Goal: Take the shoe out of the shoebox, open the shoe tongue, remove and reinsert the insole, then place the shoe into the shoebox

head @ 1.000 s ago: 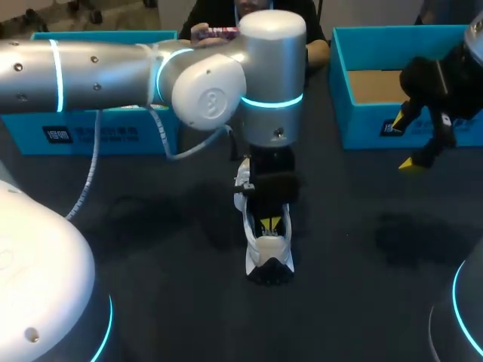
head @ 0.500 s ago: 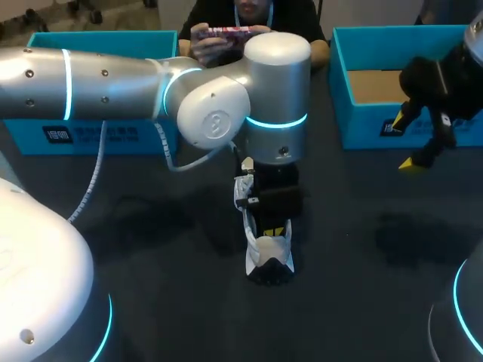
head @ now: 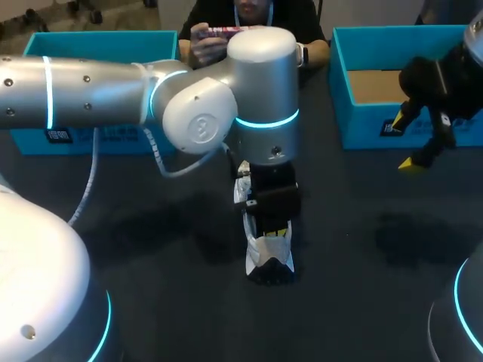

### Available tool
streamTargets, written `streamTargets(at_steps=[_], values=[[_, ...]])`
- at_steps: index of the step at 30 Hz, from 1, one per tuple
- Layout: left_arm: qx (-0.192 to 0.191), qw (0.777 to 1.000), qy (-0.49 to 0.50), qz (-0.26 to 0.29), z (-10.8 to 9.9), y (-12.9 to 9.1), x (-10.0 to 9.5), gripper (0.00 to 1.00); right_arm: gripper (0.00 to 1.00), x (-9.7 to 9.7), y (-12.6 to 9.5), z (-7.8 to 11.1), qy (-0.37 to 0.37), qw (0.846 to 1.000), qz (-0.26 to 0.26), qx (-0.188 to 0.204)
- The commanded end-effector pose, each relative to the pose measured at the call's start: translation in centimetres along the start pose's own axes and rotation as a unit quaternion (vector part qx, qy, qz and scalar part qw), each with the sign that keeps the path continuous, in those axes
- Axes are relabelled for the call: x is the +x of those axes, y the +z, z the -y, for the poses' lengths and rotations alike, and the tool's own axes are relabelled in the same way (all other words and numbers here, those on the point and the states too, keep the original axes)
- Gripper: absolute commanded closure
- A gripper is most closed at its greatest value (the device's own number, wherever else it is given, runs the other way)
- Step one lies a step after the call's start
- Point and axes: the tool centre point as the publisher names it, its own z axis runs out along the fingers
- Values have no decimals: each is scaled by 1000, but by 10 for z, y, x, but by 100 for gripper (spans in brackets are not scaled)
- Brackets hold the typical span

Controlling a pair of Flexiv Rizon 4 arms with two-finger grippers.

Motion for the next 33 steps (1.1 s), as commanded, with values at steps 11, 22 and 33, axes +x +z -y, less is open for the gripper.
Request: streamTargets(at_steps=[11,22,33], values=[[-3,1000,-3,5,-10,44,-4,100,0,-1,1,0,0,1000,-1,1],[-3,1000,-19,8,-18,15,15,100,0,-1,1,0,0,1000,-1,1],[-44,998,-12,51,-24,4,-6,100,0,-1,1,0,0,1000,-1,1]])
